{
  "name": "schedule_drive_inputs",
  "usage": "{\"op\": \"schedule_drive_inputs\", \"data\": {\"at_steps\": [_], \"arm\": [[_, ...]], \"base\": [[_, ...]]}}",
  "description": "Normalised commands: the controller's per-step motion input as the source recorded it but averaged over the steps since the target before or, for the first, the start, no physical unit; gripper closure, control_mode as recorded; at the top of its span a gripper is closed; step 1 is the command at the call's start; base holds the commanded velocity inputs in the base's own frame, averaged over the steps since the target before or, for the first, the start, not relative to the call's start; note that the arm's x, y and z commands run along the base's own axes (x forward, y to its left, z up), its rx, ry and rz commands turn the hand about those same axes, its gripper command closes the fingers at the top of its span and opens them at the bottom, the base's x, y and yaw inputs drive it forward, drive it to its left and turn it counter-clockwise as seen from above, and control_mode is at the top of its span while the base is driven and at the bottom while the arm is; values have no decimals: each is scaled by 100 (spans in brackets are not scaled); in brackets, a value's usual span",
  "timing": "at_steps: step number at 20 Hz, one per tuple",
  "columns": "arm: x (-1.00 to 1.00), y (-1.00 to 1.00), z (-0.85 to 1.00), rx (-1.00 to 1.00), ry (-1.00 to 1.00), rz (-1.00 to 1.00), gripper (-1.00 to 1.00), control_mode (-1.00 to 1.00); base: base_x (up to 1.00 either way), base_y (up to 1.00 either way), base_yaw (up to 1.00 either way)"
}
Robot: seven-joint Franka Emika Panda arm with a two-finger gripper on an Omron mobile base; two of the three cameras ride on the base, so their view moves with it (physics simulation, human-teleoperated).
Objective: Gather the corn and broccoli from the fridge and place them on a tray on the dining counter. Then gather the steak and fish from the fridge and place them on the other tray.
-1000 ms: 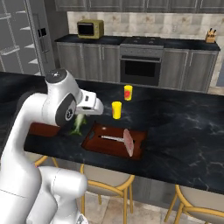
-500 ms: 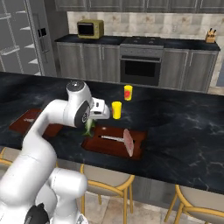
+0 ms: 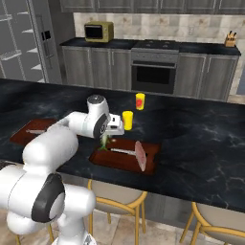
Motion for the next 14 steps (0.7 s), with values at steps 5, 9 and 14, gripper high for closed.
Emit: {"op": "schedule_drive_inputs", "data": {"at_steps": [5, 9, 14], "arm": [[45, 0, -64, -1, 1, 1, 100, -100], [14, 0, -63, -3, -4, 0, 100, -100], [26, 0, -39, 0, 0, 0, 100, -100]], "base": [[0, 0, 0], [0, 0, 0], [0, 0, 0]]}}
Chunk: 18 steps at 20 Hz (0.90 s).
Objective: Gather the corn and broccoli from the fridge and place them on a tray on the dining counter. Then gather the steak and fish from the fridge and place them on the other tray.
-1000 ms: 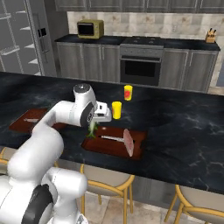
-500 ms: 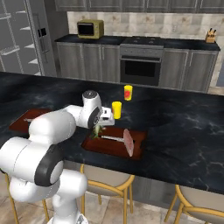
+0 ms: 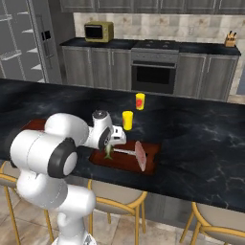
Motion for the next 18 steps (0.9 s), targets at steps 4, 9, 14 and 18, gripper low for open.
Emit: {"op": "schedule_drive_inputs", "data": {"at_steps": [4, 9, 14, 18], "arm": [[29, 0, -11, 0, 0, 0, 100, -100], [15, 0, -8, 0, 0, 0, 100, -100], [1, 0, -8, 0, 0, 0, -100, -100], [0, 0, 0, 0, 0, 0, -100, -100]], "base": [[0, 0, 0], [0, 0, 0], [0, 0, 0], [0, 0, 0]]}}
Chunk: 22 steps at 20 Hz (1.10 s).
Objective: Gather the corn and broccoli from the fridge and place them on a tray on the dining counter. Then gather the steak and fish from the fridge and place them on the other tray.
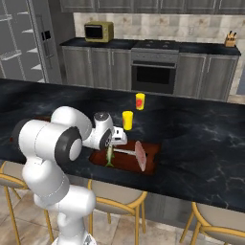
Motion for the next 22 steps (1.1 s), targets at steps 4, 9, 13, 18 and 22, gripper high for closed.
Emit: {"op": "schedule_drive_inputs", "data": {"at_steps": [4, 9, 13, 18, 22], "arm": [[0, 0, 11, 0, -2, 0, -100, -100], [-12, 0, 72, -1, -9, 0, -100, -100], [-43, 0, 86, -6, -5, 0, -100, -100], [-100, 0, 99, -2, -8, 0, -100, -100], [-100, 0, 100, 0, -7, 0, -100, -100]], "base": [[0, 0, 0], [0, 0, 0], [0, 0, 0], [0, 0, 0], [0, 0, 0]]}}
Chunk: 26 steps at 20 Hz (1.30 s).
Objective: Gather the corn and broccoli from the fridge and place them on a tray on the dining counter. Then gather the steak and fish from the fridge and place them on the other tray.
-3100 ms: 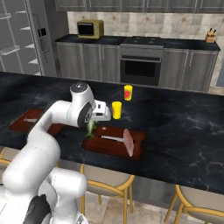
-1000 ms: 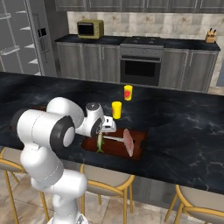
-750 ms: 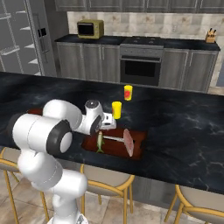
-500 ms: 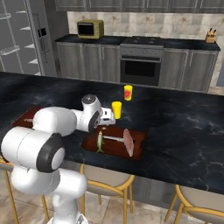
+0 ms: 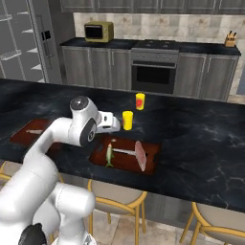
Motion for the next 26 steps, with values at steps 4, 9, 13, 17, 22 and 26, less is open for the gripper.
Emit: {"op": "schedule_drive_inputs", "data": {"at_steps": [4, 9, 13, 17, 22, 26], "arm": [[-100, 1, 99, 0, -8, -2, -100, -100], [-100, 3, 100, 2, -6, -9, -100, -100], [-86, 12, 100, 6, 0, -3, -100, -100], [-41, 1, 95, 18, 2, 0, -100, -100], [-22, 0, 19, 4, -1, 0, -100, -100], [-28, 8, -15, 0, 0, 0, -100, -100]], "base": [[0, 0, 0], [0, 0, 0], [0, 0, 0], [0, 0, 0], [0, 0, 0], [0, 0, 0]]}}
